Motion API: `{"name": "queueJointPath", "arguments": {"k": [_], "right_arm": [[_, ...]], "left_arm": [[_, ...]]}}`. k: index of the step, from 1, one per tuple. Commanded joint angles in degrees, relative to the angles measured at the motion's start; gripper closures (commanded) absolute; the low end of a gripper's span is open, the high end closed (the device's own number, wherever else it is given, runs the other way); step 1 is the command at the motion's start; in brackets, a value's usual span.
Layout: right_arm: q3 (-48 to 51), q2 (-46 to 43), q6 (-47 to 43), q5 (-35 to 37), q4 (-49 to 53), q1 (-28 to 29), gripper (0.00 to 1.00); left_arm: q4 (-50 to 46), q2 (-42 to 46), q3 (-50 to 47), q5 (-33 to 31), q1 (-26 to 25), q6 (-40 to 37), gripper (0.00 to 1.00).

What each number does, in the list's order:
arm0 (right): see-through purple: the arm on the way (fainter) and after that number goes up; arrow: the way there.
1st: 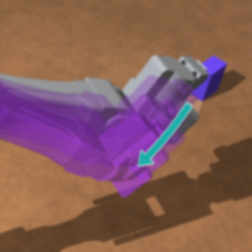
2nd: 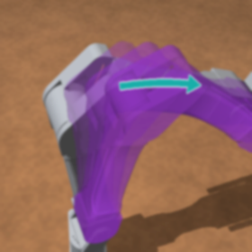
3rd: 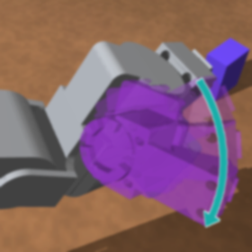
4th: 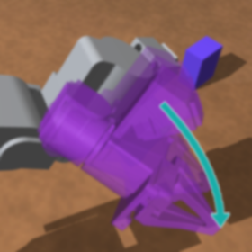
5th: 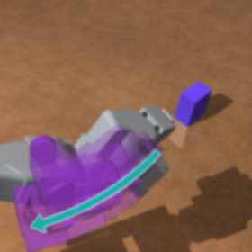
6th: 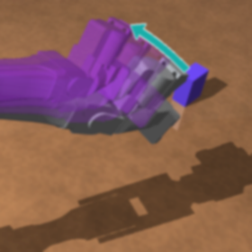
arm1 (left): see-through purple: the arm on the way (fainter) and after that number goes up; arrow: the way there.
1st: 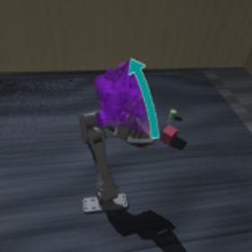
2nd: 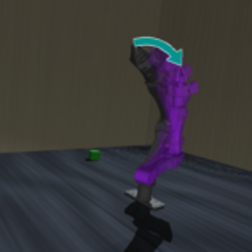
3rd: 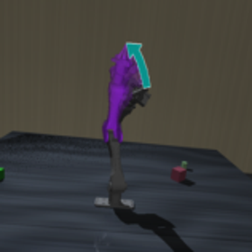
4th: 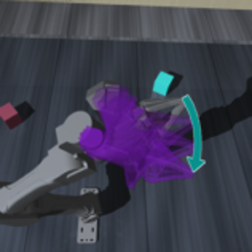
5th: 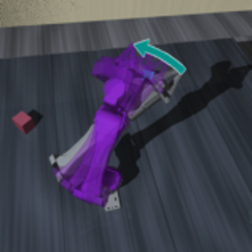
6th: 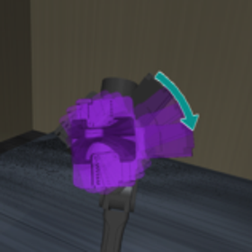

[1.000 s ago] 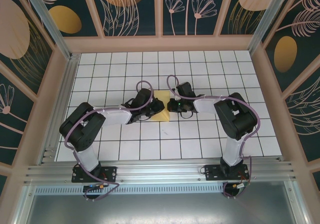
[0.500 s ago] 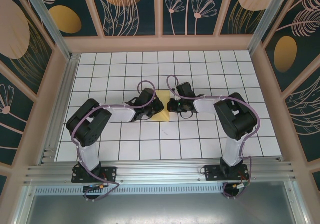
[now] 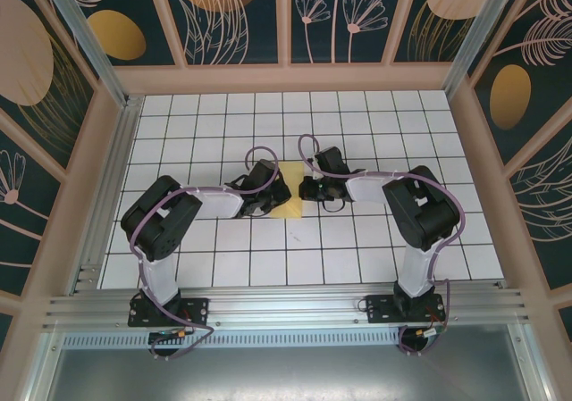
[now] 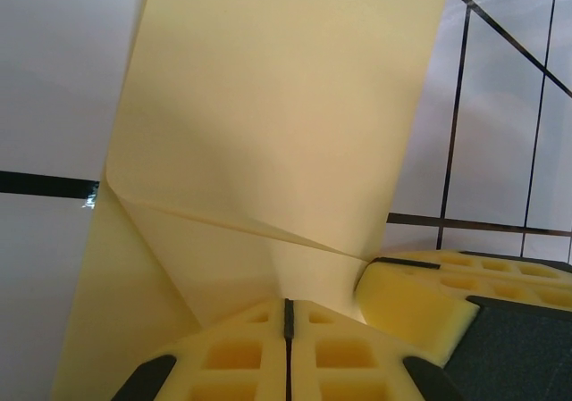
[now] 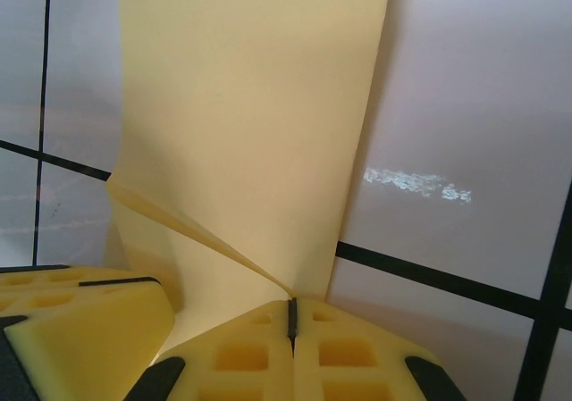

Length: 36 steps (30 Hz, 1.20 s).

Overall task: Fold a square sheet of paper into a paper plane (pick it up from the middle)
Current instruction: Fold the triangle a second time at the center of the table.

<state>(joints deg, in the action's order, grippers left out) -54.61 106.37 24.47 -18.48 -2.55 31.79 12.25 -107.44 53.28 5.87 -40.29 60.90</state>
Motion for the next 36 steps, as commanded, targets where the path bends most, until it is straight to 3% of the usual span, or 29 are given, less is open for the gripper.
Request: {"name": "queueJointPath", "arguments": {"k": [1,26,36], "right_arm": [[-0.8,2.5,-0.6,0.1,2.9,-0.1,0.96],[1.0,-5.8,3.5,-6.5,1.5,-1.6,0.72],[5.8,-7.7,10.2,-10.7,-0.6,-1.5,0.7]], "left_arm": [[-1.7,-1.4,1.2,-0.7,-0.2,-0.5,0.93],[-2.1,-1.5,0.3,-1.3,-0.2,-0.2,0.93],[-1.8,-1.5,0.3,-1.1,-0.2,0.0,0.93]]}}
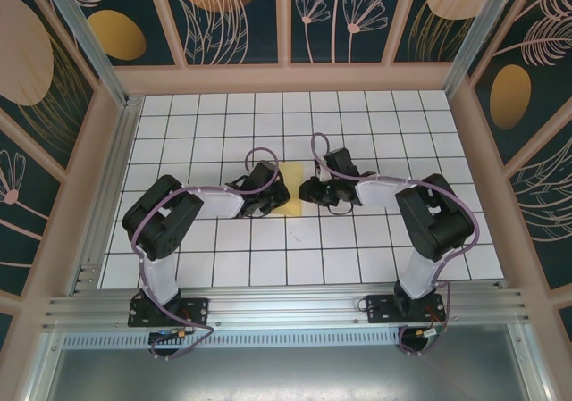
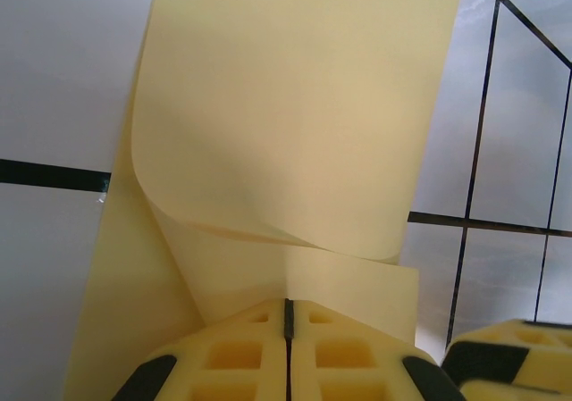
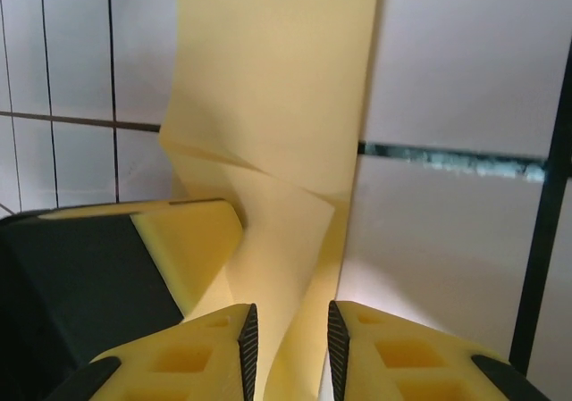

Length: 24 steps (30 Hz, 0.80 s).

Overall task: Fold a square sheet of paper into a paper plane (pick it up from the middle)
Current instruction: Fold the triangle a second time at the center of the table.

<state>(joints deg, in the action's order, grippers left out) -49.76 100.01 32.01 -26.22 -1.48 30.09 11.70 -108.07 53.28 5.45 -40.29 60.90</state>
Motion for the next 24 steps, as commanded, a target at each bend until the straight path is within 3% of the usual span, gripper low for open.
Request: {"name": "queueJointPath", "arguments": {"k": [1,10,24], "right_arm": [[0.8,-1.1,2.8,-3.0,-1.7,0.3,0.7],[0.1,1.0,2.5,-4.2,-1.9,0.4,0.69],[-0.6,4.0,3.1,-6.2,-3.6,0.5,0.83]], "left_arm": [[-1.2,-0.9,0.3,-0.7,-0.2,0.0,0.93],[-1.2,-0.6,0.3,-0.6,-0.2,-0.1,0.93],[-1.0,0.2,0.4,-0.4,-0.2,-0.2,0.93]]}}
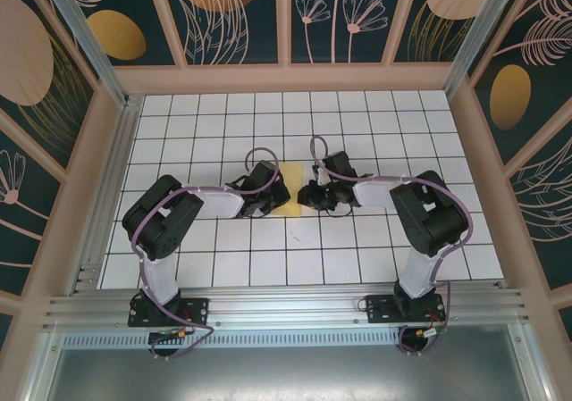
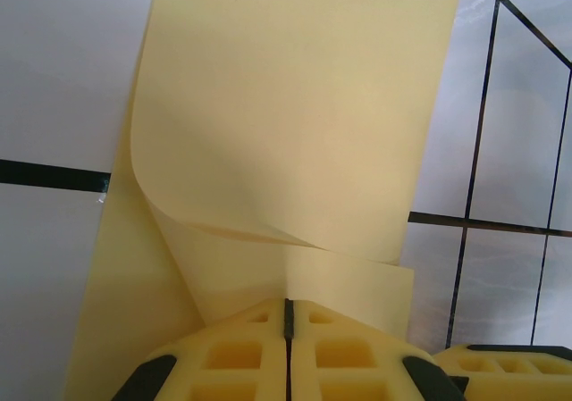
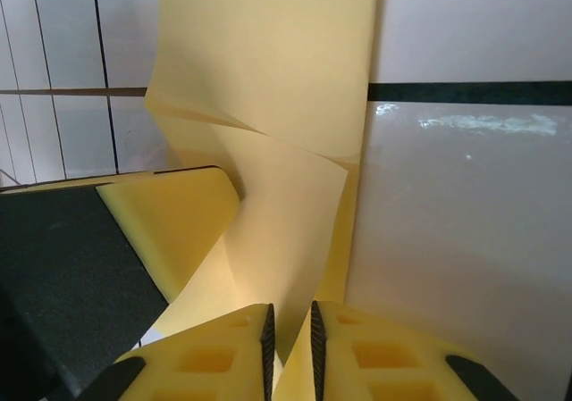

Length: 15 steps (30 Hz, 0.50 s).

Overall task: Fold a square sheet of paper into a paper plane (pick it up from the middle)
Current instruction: Fold the triangle a second time at the center of the table.

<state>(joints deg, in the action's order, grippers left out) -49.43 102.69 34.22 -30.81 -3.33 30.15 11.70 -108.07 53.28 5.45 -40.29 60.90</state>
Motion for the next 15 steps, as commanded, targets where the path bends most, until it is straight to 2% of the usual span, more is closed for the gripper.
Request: {"name": "queueJointPath", "arguments": {"k": [1,8,15], "right_arm": [[-1.0,1.5,0.9,-1.6,-1.9,0.4,0.84],[-0.9,2.3,0.8,-0.8,-2.1,0.4,0.93],[-1.0,3.2,-0.2,0.9,-1.4,0.4,0.94]], "left_arm": [[-1.0,0.3,0.4,-0.4,-0.2,-0.2,0.93],[-0.3,2.0,0.2,-0.2,-0.2,-0.3,0.91],[4.7,5.1,-2.1,1.5,-0.2,0.3,0.81]]}}
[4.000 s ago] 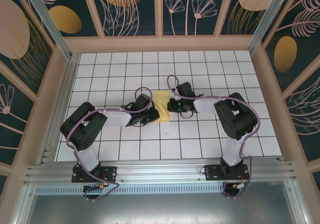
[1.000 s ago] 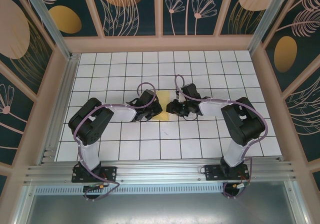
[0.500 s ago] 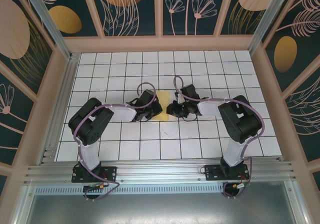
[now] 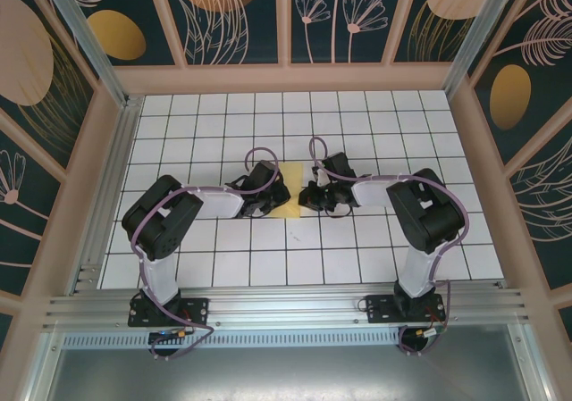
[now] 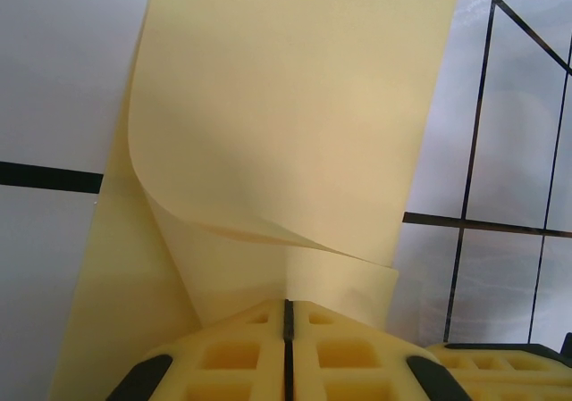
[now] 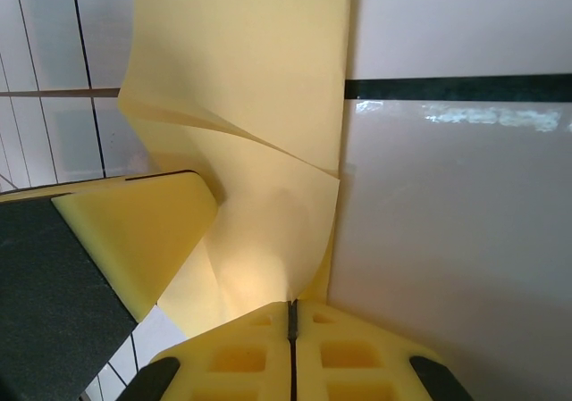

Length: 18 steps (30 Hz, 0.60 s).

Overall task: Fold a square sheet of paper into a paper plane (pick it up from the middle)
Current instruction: Fold the triangle a second time at the center of the table.

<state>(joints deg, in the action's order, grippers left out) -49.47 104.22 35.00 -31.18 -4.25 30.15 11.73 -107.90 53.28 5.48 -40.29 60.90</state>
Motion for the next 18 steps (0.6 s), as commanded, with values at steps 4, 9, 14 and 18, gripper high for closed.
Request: {"name": "queueJointPath", "arguments": {"k": [4,9,14,18], "right_arm": [[-1.1,2.3,-1.4,2.1,0.1,0.4,0.94],[-1.4,2.7,-1.6,2.8,0.9,0.5,0.94],[-1.7,2.9,-1.6,3.6,1.5,0.5,0.94],[-1.9,2.6,-1.7,4.2,2.1,0.6,0.95]], "left_arm": [[8.6,5.5,-4.2,4.1,-0.2,1.4,0.79],[11.0,6.3,-5.7,4.6,-0.2,1.7,0.76],[8.1,5.6,-5.5,3.1,-0.2,2.0,0.79],[5.7,5.0,-5.5,2.4,-0.3,2.1,0.85]]}}
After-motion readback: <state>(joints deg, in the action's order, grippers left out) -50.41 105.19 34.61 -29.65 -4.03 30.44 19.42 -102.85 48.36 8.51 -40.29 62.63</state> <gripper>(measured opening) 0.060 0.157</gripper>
